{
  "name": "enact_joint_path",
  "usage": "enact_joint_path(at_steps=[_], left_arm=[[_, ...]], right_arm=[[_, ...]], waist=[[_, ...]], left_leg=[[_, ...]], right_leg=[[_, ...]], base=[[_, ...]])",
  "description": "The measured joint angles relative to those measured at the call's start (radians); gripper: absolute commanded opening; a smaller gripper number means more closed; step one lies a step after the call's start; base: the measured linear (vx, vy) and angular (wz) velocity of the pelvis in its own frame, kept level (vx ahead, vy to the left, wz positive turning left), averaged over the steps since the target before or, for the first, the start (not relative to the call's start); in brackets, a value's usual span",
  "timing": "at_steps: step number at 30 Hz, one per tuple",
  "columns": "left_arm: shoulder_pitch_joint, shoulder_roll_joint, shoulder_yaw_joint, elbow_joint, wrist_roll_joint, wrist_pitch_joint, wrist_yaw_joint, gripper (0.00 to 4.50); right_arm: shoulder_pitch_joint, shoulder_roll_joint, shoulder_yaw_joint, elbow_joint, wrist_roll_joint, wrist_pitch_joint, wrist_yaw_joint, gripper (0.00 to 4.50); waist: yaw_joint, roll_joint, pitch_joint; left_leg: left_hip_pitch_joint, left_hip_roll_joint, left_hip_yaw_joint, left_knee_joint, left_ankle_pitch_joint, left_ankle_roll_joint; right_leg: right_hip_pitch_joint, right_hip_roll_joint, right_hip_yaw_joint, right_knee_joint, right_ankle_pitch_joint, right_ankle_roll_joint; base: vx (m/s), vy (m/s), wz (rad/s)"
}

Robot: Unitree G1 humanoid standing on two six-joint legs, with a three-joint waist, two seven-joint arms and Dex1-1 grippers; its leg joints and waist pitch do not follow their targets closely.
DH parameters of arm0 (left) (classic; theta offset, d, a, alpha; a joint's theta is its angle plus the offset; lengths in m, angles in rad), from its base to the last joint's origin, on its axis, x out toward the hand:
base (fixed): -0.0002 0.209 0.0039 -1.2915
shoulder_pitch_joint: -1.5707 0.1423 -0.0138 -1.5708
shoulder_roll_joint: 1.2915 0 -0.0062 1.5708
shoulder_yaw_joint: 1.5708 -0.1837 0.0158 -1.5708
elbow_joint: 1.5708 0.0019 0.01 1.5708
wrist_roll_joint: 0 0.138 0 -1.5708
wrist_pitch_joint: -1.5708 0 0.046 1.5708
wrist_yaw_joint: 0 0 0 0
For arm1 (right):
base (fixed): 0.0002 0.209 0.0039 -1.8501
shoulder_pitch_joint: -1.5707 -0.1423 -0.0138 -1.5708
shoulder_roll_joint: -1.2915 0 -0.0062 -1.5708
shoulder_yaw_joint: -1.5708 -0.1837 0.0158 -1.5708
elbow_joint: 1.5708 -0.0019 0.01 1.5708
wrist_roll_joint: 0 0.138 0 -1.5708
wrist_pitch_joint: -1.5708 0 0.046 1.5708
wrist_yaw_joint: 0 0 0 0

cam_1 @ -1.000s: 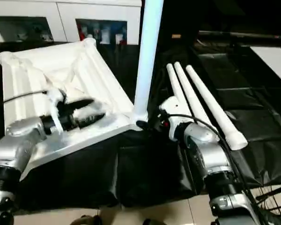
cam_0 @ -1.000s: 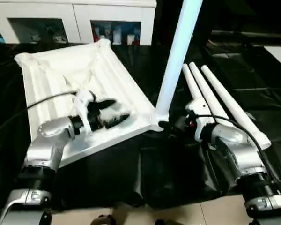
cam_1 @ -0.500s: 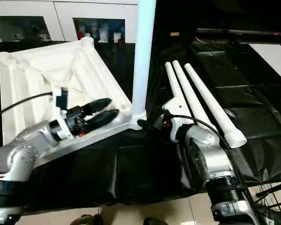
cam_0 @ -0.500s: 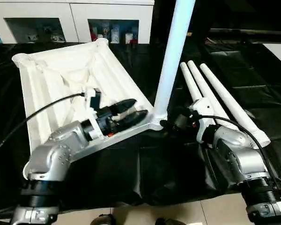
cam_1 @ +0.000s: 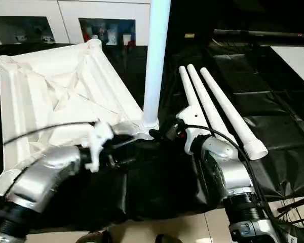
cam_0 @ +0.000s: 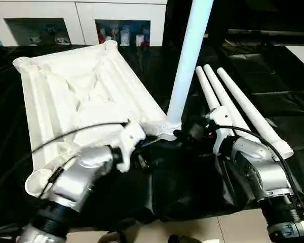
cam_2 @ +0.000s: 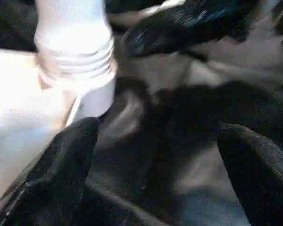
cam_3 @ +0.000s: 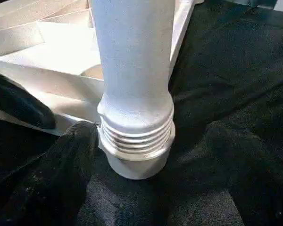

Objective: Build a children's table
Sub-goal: Rotate leg to tighten

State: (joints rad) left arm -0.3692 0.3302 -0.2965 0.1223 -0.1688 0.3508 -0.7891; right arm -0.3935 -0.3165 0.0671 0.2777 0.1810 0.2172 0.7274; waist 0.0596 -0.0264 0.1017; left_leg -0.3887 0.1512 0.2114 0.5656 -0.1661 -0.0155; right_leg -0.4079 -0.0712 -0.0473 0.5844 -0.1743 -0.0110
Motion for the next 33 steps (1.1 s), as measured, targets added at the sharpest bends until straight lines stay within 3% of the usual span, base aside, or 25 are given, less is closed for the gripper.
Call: enact_joint_path(at_steps=[4, 7, 16, 23, 33], left_arm=[[-0.080, -0.014, 0.000, 0.088, 0.050, -0.013, 0.066, 4.07], [-0.090, -0.006, 0.008, 0.092, 0.063, -0.030, 0.067, 3.71], [-0.105, -0.025, 0.036, 0.095, 0.024, -0.054, 0.041, 3.17], [-0.167, -0.038, 0.034, 0.252, 0.115, -0.099, 0.129, 2.60], [-0.255, -0.071, 0.020, 0.409, 0.162, -0.143, 0.144, 1.70]], right_arm=[[-0.008, -0.003, 0.016, 0.001, -0.004, -0.001, 0.001, 4.00], [-0.008, -0.011, 0.018, 0.001, -0.017, -0.002, 0.003, 4.00], [-0.008, -0.012, 0.019, 0.001, -0.019, -0.003, 0.005, 4.00], [-0.008, -0.012, 0.019, 0.001, -0.021, -0.011, 0.005, 4.00], [-0.008, -0.015, 0.019, 0.001, -0.022, -0.014, 0.005, 4.00]], waist=[[-0.005, 0.001, 0.000], [-0.007, 0.001, 0.001], [0.003, 0.002, 0.001], [0.002, 0.002, 0.001], [0.007, 0.006, -0.001]], left_leg=[[0.001, 0.000, 0.000, 0.002, 0.001, -0.001], [0.001, 0.000, 0.000, 0.002, 0.000, 0.000], [0.000, 0.000, 0.000, 0.005, 0.000, 0.000], [0.000, 0.000, 0.000, 0.008, 0.000, -0.001], [0.001, 0.000, 0.000, 0.012, 0.001, 0.000]], right_leg=[[0.000, 0.000, 0.001, 0.004, 0.000, 0.000], [0.000, 0.000, 0.000, 0.004, 0.000, 0.000], [0.000, -0.001, 0.000, 0.007, 0.000, 0.000], [0.000, -0.002, 0.000, 0.009, 0.000, 0.000], [0.002, -0.002, 0.000, 0.012, 0.001, -0.002]], base=[[0.000, 0.000, 0.00], [0.000, 0.000, 0.00], [0.000, 0.000, 0.00], [0.000, 0.000, 0.00], [0.000, 0.000, 0.00]])
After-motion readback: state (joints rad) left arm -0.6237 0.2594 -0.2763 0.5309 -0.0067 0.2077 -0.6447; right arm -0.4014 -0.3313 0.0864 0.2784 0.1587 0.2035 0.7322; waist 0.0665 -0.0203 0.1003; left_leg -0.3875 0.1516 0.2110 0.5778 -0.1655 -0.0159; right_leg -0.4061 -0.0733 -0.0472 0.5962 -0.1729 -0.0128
